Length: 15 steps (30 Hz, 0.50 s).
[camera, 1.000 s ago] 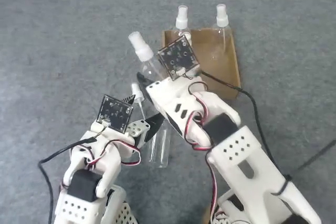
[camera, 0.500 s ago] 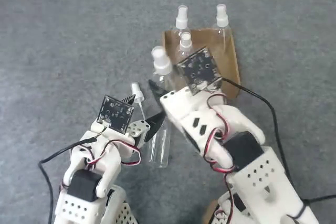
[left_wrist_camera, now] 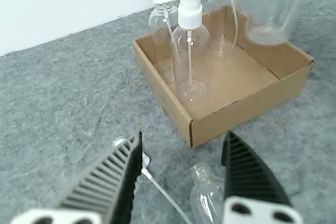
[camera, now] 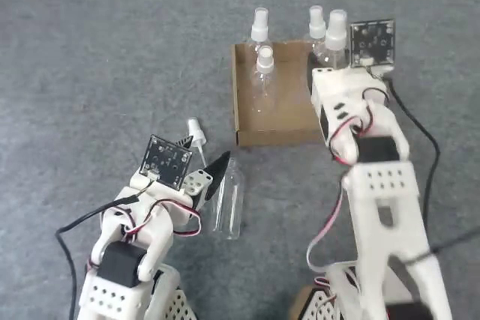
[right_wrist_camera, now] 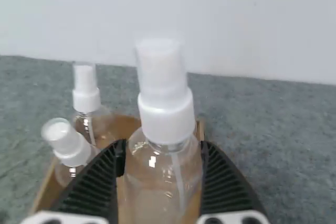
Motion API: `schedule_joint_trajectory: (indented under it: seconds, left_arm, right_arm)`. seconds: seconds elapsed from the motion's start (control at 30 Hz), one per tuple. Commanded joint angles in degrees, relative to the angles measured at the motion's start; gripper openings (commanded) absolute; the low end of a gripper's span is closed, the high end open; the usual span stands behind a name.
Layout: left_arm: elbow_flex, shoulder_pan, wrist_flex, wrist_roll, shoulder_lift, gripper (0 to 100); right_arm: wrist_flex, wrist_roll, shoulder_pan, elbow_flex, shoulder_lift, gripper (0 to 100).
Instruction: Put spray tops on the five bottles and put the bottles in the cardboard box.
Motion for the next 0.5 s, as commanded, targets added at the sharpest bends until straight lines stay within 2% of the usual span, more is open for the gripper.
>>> schedule_joint_trajectory:
  seconds: [0.0,0.17,0.47]
  left_arm:
    - [-0.31,-0.09,-1.14,-0.53,-1.05,22]
    - [-0.31,-0.09,-1.14,-0.53,-1.05,22]
    - [0.31,-0.09,-1.41,-0.53,-1.05,22]
  right_arm:
    - [-9.36,-0.53,0.92,-4.04,7.69,0.6]
    - [-17.45,-0.35,0.92,-4.13,15.34,0.6]
    - [-22.99,-0.35,0.92,-4.13,22.73,0.6]
